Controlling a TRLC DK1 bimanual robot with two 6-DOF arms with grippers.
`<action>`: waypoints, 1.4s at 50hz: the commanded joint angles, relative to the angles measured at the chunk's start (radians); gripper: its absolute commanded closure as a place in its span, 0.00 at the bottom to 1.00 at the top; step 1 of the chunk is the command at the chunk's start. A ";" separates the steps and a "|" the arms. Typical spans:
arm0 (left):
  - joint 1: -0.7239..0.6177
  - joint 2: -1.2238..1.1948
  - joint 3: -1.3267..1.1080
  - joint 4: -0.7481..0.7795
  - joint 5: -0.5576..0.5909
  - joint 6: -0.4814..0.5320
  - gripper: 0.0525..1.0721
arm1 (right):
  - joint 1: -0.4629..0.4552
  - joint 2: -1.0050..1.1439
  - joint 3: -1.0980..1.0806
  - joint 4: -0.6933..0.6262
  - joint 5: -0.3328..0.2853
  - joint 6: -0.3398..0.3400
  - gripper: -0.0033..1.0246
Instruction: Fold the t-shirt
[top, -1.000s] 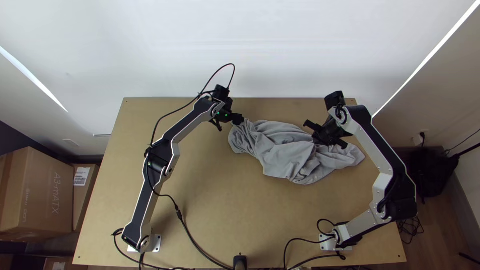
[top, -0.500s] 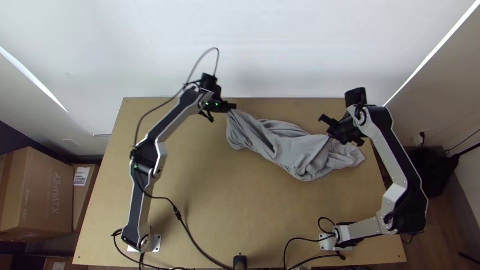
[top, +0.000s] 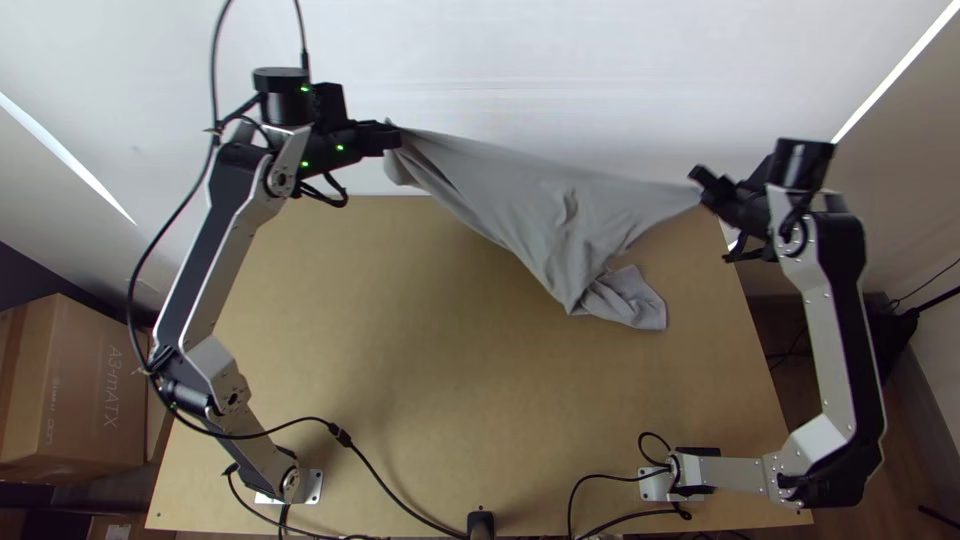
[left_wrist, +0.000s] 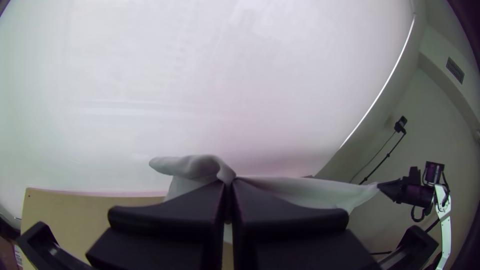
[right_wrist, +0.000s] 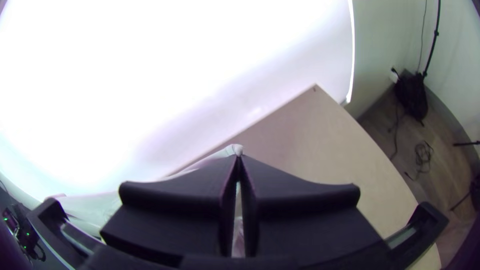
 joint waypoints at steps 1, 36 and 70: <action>0.056 -0.090 -0.003 0.006 -0.029 -0.005 0.98 | -0.020 -0.036 0.119 0.044 0.013 -0.021 0.97; 0.136 -0.762 -0.349 0.302 -0.178 0.015 0.98 | -0.038 -0.441 0.155 0.318 -0.082 -0.136 0.97; 0.266 -1.188 -0.416 0.060 -0.179 -0.057 0.98 | 0.045 -0.654 0.129 0.236 -0.160 -0.072 0.97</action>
